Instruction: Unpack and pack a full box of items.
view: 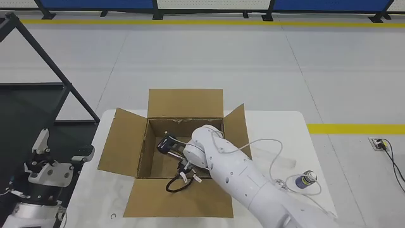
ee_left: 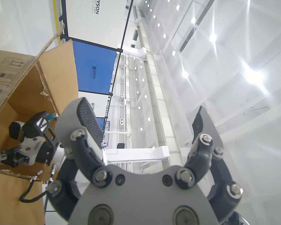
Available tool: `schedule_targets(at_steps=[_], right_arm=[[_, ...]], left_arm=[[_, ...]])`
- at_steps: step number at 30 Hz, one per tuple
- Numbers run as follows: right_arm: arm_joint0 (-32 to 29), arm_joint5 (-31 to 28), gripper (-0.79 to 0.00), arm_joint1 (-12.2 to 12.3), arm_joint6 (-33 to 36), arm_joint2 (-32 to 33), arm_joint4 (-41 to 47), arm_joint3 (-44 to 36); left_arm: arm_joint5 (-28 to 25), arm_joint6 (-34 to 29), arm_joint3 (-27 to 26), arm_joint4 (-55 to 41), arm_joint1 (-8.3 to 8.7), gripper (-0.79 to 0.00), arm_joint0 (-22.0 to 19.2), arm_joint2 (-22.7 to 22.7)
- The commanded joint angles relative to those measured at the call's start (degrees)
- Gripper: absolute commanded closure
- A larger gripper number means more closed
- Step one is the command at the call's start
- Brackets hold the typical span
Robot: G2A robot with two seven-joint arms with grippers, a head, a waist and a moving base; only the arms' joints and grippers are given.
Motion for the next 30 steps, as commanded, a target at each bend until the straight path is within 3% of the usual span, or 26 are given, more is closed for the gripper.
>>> schedule_targets(at_steps=[1,11,23,30], right_arm=[[-0.3,0.3,-0.785,0.0,1.6,0.0,-0.4,-0.9],[-1.4,-1.9,-0.785,1.0,5.0,1.5,-1.7,-5.5],[-4.4,0.1,-0.785,3.2,8.0,3.8,-5.6,-13.2],[-4.3,2.6,-0.785,3.0,5.8,4.7,-7.6,-10.5]], left_arm=[[-0.2,-0.1,0.0,0.1,-0.01,-0.785,0.0,0.1],[-0.1,0.0,0.6,0.1,-0.01,-0.785,-0.6,0.4],[0.2,-0.1,0.7,0.8,0.04,-0.785,-1.1,0.9],[0.1,0.1,0.6,0.6,0.01,-0.785,-1.0,0.8]])
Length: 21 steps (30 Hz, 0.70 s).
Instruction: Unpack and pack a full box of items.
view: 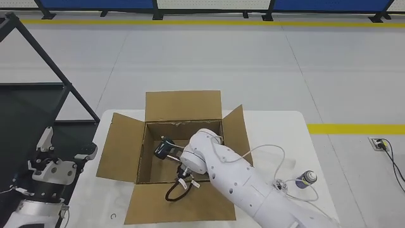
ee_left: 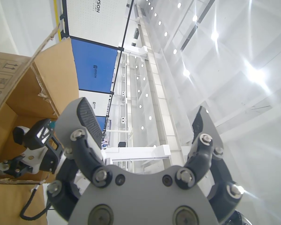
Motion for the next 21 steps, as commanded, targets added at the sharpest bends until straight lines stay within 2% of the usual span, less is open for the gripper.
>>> schedule_targets(at_steps=[1,15,19,21], right_arm=[[0.5,0.1,-0.785,-0.4,-0.8,-0.1,-0.2,2.0],[3.2,-3.0,-0.785,-5.3,-8.7,-1.9,0.5,16.4],[3.6,-4.0,-0.680,-6.8,-10.2,-2.3,0.9,19.6],[3.8,-4.2,-0.662,-7.5,-10.9,-2.5,1.0,21.2]], left_arm=[[-0.2,0.1,0.0,-0.1,-0.02,-0.785,0.2,-0.2],[-0.7,1.0,0.1,-1.1,-0.15,-0.785,0.8,-1.2],[-0.7,1.2,0.1,-1.1,-0.16,-0.785,0.9,-1.3],[-0.7,1.2,0.1,-1.1,-0.17,-0.785,0.9,-1.4]])
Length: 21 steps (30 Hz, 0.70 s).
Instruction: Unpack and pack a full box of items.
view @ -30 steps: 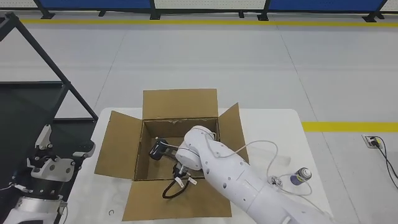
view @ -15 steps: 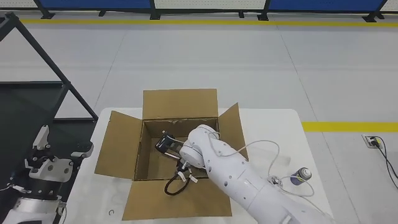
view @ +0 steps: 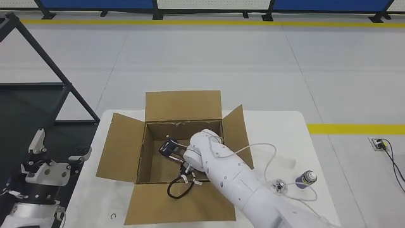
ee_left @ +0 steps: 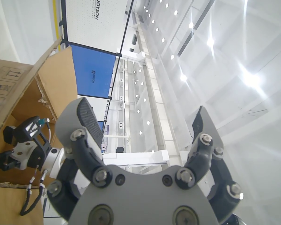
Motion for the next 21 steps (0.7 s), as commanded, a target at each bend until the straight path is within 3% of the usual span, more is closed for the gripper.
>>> schedule_targets(at_steps=[1,3,7,12,16,21], right_arm=[[0.2,0.0,-0.643,-0.7,-0.7,-0.2,0.0,1.7],[0.3,0.4,-0.585,-1.3,-1.4,-0.2,0.0,3.1],[0.5,0.7,-0.576,-2.4,-2.0,-0.4,-0.1,5.5],[0.8,0.4,-0.511,-3.4,-2.2,-0.3,0.0,8.2],[1.1,-0.4,-0.363,-4.1,-2.1,-0.2,0.1,9.6],[1.3,-1.2,-0.308,-4.8,-2.0,-0.2,0.0,10.7]], left_arm=[[0.0,0.0,0.0,0.1,0.00,-0.785,0.0,-0.1],[0.0,-0.1,0.0,0.0,-0.02,-0.785,0.1,-0.1],[-0.1,0.0,0.0,-0.1,-0.04,-0.785,0.2,-0.2],[-0.2,-0.2,0.1,-0.4,-0.07,-0.785,0.4,-0.4],[-0.3,-0.3,0.1,-0.6,-0.09,-0.785,0.5,-0.6],[-0.4,-0.3,0.2,-0.8,-0.12,-0.785,0.7,-0.8]])
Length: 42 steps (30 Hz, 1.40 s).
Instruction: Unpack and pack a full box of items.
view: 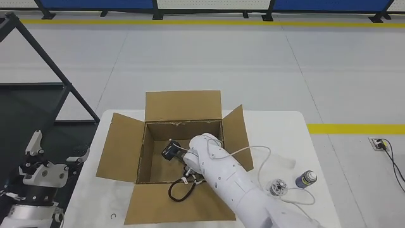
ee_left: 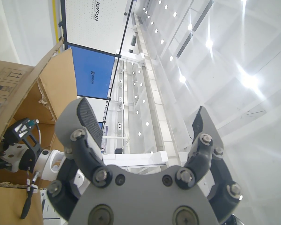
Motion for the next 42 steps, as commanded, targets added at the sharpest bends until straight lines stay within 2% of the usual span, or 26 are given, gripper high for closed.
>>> schedule_targets(at_steps=[1,4,8,15,19,21,22,23,32,42], right_arm=[[0.1,-0.2,-0.299,-0.3,0.0,0.0,-0.1,0.4],[0.2,0.1,-0.280,-0.5,-0.3,0.2,0.0,1.0],[0.4,1.4,-0.351,-0.8,-1.5,0.6,0.1,1.5],[0.3,1.9,-0.311,-1.3,-1.8,0.8,-0.1,2.2],[0.2,2.8,-0.215,-1.5,-1.7,0.9,-0.4,2.9],[0.2,3.0,-0.111,-1.6,-1.8,1.0,-0.4,3.1],[0.2,3.2,-0.009,-1.6,-1.7,1.0,-0.5,3.2],[0.1,3.4,0.000,-1.6,-1.7,1.1,-0.6,3.2],[1.8,3.5,0.000,-1.1,-4.5,2.3,0.1,4.1],[3.6,-1.2,0.000,0.4,-7.5,3.8,0.8,3.7]], left_arm=[[0.0,-0.1,0.0,0.0,-0.01,-0.785,0.1,-0.1],[-0.1,-0.3,0.0,-0.2,-0.03,-0.785,0.2,-0.2],[-0.3,-0.2,0.0,-0.2,-0.06,-0.785,0.3,-0.3],[-0.6,-0.3,0.0,-0.5,-0.11,-0.785,0.6,-0.7],[-0.8,-0.3,-0.1,-0.5,-0.14,-0.785,0.7,-0.8],[-0.9,-0.4,-0.1,-0.5,-0.16,-0.785,0.8,-0.8],[-0.9,-0.4,-0.1,-0.5,-0.16,-0.785,0.9,-0.8],[-0.9,-0.4,-0.1,-0.5,-0.17,-0.785,0.9,-0.8],[-0.9,-0.6,-0.3,-0.5,-0.22,-0.785,1.1,-0.9],[-0.5,-1.1,-0.7,0.6,-0.20,-0.785,0.9,-0.1]])
